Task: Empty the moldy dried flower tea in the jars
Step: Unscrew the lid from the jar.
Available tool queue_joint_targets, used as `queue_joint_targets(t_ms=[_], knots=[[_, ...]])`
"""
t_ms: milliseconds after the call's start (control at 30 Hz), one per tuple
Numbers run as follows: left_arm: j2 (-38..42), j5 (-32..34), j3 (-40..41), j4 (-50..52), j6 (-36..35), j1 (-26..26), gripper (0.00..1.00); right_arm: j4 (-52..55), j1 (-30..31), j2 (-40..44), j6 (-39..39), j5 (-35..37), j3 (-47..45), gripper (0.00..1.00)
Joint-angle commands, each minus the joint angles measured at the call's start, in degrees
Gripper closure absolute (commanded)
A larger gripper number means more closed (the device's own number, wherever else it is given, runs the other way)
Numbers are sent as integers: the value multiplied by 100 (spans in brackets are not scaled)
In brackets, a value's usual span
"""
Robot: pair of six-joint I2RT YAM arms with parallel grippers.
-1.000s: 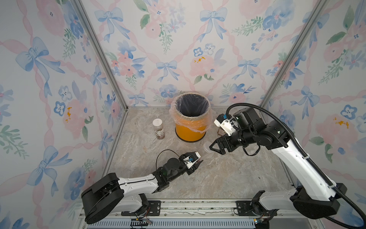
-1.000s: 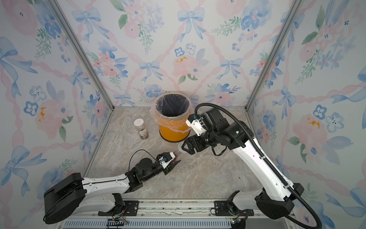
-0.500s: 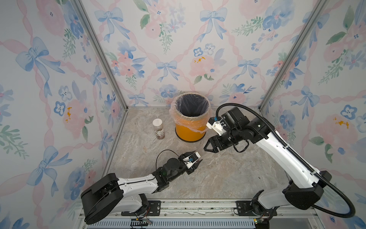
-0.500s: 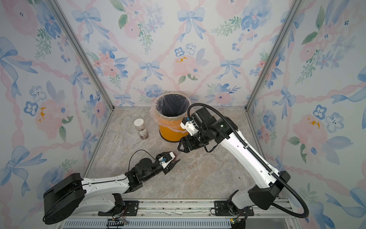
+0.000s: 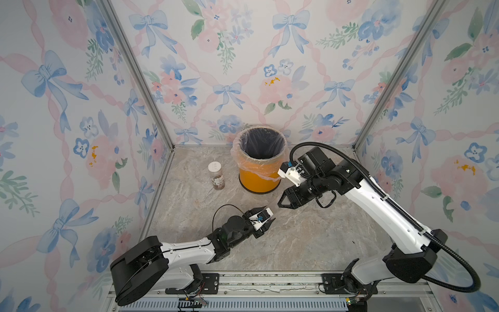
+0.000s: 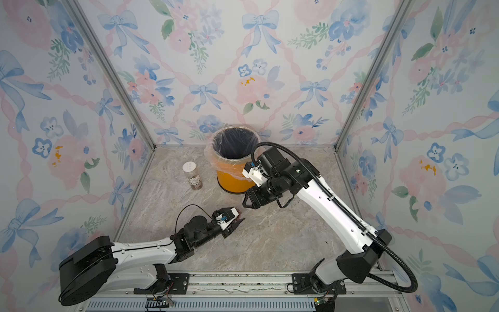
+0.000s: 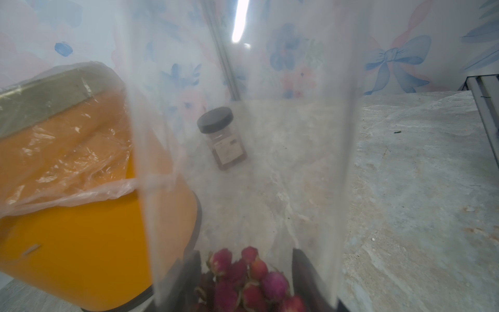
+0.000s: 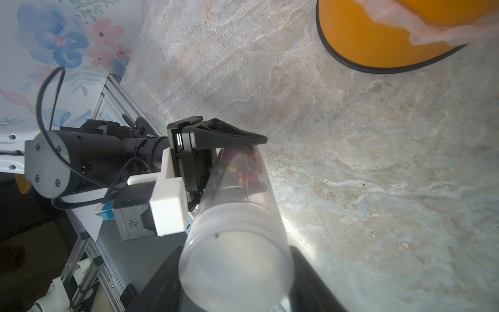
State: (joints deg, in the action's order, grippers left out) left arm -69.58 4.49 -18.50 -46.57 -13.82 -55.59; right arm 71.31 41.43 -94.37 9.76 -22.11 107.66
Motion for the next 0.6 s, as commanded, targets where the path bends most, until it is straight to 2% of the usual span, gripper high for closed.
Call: queue_joint_targets(t_ms=[0,67,267,433,567], knots=[[83,-567,72,-129,-43,27,54,218,120,-184,-703,129,80,59],[98,-810,96,-125,-14,76,54,209,111,-170,-999,163,48,64],[233,-1592,197,-125,94,324,54,82,127,-81,-2255,-77,-190,67],[371,-2108,252,-84,90,468,54,-452,234,375,-3772,-122,-798,68],[400,-2272,274,15,47,507,54,-667,248,484,-4860,-5,-1019,68]])
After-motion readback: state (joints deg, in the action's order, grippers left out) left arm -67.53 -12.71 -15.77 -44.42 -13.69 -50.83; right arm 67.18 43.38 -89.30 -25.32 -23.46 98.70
